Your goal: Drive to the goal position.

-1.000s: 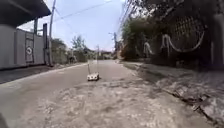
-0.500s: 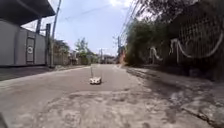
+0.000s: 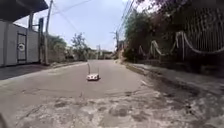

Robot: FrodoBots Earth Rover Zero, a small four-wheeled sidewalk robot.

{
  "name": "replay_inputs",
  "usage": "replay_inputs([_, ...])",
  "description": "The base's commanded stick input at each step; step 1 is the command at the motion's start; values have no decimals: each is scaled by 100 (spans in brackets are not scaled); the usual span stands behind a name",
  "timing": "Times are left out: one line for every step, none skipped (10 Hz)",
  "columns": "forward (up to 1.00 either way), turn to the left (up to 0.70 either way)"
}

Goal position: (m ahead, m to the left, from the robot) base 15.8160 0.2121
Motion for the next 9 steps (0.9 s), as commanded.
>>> replay_inputs([100, 0])
replay_inputs([100, 0])
replay_inputs([100, 0])
replay_inputs([100, 0])
replay_inputs([100, 0])
replay_inputs([100, 0])
replay_inputs([100, 0])
replay_inputs([100, 0])
replay_inputs([100, -31])
